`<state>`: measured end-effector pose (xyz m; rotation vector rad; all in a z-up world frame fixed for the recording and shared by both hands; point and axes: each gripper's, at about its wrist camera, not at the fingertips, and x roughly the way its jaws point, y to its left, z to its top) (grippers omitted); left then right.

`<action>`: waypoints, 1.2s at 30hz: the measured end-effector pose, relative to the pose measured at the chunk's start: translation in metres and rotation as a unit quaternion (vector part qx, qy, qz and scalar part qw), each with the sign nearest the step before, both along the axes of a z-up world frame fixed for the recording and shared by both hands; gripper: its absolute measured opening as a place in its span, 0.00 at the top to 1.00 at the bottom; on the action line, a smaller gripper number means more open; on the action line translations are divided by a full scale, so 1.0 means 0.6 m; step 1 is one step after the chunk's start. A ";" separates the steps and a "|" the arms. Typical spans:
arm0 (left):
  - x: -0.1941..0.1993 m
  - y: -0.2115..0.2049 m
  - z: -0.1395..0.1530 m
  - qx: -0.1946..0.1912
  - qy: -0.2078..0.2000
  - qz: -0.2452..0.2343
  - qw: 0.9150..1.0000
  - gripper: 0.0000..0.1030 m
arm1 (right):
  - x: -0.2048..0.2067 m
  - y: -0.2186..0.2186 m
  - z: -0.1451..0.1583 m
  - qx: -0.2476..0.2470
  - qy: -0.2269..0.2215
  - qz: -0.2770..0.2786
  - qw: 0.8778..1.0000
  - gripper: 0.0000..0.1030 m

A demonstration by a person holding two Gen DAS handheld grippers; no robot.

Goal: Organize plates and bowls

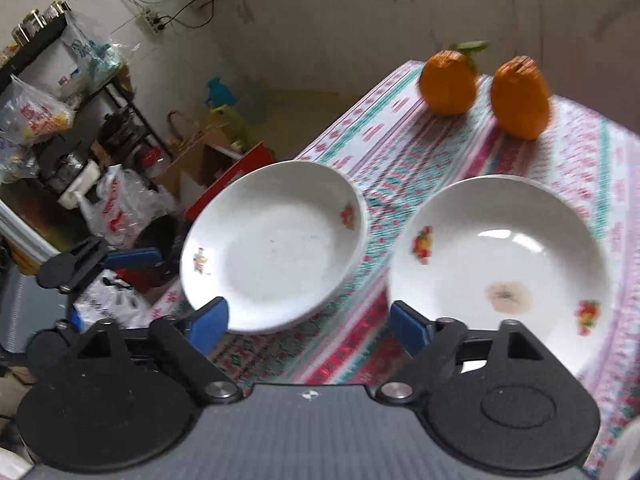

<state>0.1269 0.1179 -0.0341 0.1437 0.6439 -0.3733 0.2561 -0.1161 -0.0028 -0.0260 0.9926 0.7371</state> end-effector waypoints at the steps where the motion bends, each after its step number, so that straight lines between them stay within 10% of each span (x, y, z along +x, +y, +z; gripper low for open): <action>1: -0.006 -0.006 0.004 -0.001 -0.004 0.001 1.000 0.01 | -0.010 -0.005 0.004 -0.011 -0.017 -0.004 1.000 0.06; 13: -0.032 -0.079 0.026 -0.005 -0.016 -0.013 1.000 0.01 | -0.131 -0.060 0.018 -0.094 -0.171 -0.071 0.978 0.00; 36: 0.132 -0.168 0.051 0.080 -0.012 -0.097 0.992 0.01 | -0.105 -0.064 -0.122 -0.136 -0.123 -0.186 0.965 0.00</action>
